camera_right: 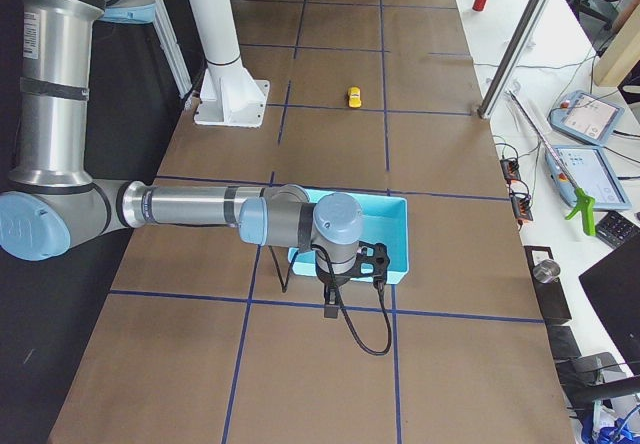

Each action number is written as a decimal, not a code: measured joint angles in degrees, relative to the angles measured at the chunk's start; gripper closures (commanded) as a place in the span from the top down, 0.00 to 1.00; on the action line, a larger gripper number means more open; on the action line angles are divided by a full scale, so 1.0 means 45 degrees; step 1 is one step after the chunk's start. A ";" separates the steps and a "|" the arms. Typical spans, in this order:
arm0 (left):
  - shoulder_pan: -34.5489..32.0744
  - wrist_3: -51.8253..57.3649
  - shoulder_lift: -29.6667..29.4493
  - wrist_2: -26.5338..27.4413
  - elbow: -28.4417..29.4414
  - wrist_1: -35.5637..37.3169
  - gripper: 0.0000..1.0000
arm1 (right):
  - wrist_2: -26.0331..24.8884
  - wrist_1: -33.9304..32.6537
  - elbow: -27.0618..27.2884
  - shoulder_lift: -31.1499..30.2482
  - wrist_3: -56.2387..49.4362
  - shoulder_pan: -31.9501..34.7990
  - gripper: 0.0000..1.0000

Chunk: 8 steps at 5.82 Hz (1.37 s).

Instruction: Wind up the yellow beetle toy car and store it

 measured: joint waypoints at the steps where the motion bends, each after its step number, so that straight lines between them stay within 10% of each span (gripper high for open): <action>1: 0.0021 0.0007 -0.0090 0.0014 -0.0196 -0.0044 1.00 | 0.0000 0.0000 -0.0001 -0.0010 0.0000 0.0000 1.00; 8: 0.4539 -0.0072 -0.3680 0.0144 -0.1250 -0.1410 1.00 | 0.0019 0.0000 0.0049 -0.0041 0.0020 0.0000 1.00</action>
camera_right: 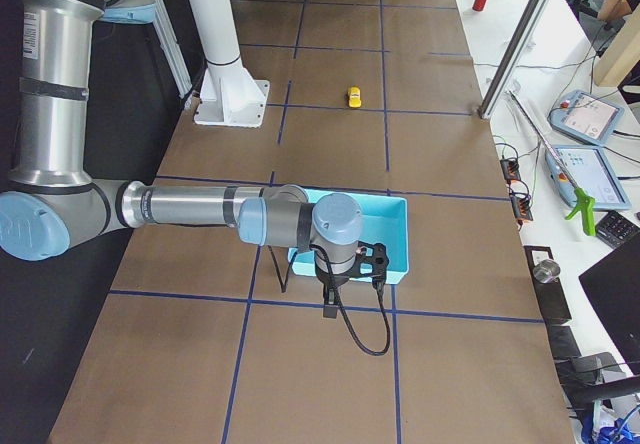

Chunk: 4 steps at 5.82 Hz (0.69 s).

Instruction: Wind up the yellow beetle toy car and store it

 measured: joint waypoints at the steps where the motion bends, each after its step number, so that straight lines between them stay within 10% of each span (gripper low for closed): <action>1: 0.1141 0.0005 -0.0821 0.0015 -0.0005 -0.0003 1.00 | 0.0000 0.0000 0.0011 -0.0008 0.0000 0.0000 1.00; 4: 0.4515 0.0045 -0.3704 0.0074 0.0450 0.0039 1.00 | 0.0051 0.0000 0.0040 -0.0027 0.0000 0.0000 1.00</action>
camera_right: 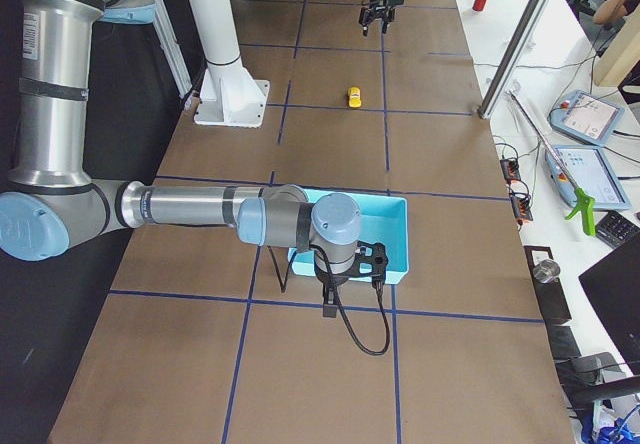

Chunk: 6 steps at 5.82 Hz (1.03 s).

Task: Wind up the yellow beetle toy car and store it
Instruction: 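Lower the left gripper onto the yellow beetle toy car and grip it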

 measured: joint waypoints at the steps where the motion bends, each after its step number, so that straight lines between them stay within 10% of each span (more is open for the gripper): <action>1: 0.0896 0.0028 -0.1287 0.0018 0.0636 0.0011 1.00 | 0.0006 0.0000 0.0002 -0.0004 0.0000 0.0000 1.00; 6: 0.3113 0.4716 -0.6166 0.2741 0.4508 0.3635 1.00 | 0.0065 -0.0006 0.0017 -0.0048 0.0000 0.0018 1.00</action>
